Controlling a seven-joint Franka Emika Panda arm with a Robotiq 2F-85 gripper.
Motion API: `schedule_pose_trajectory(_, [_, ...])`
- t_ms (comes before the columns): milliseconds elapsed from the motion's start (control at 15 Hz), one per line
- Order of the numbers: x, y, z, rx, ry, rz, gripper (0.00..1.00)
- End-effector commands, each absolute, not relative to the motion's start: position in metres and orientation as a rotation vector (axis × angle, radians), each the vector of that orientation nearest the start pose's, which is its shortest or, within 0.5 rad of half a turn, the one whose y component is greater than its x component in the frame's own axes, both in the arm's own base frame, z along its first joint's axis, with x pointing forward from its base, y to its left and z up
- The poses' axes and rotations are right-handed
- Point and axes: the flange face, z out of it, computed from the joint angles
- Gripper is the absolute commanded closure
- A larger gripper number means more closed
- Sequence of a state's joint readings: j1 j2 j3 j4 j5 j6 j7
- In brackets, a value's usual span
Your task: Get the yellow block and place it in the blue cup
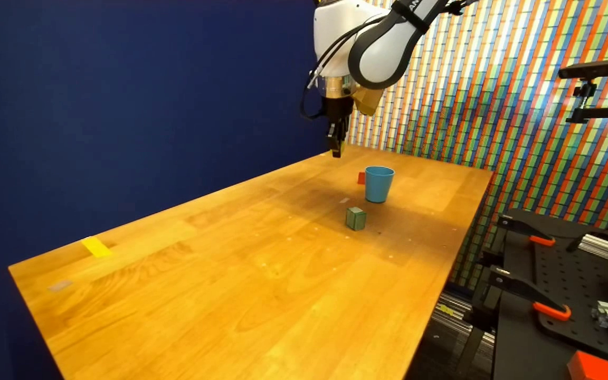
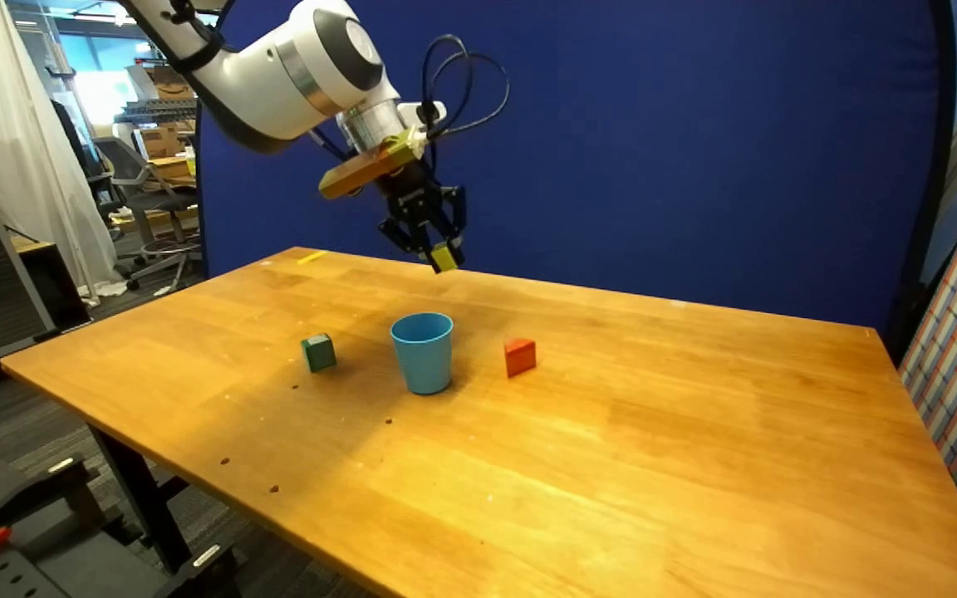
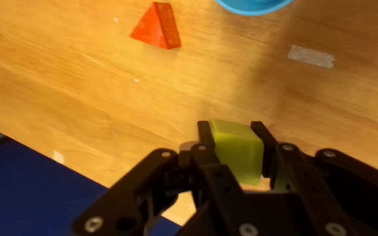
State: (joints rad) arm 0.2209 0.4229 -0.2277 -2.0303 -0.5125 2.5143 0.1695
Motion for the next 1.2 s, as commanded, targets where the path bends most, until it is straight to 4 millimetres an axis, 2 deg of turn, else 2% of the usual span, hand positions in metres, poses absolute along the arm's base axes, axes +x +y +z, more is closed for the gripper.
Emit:
schedule_pose_trajectory(0, [0.576, -0.038, 0.282, -3.560, -0.175, -0.135, 0.84])
schedule_pose_trajectory(267, [0.547, -0.082, 0.285, -3.551, 0.102, 0.001, 0.84])
schedule_pose_trajectory(533, [0.533, -0.099, 0.269, -3.511, 0.181, 0.095, 0.84])
schedule_pose_trajectory(733, [0.530, -0.094, 0.254, -3.465, 0.193, 0.131, 0.84])
schedule_pose_trajectory(1133, [0.530, -0.056, 0.235, -3.382, 0.176, 0.172, 0.84])
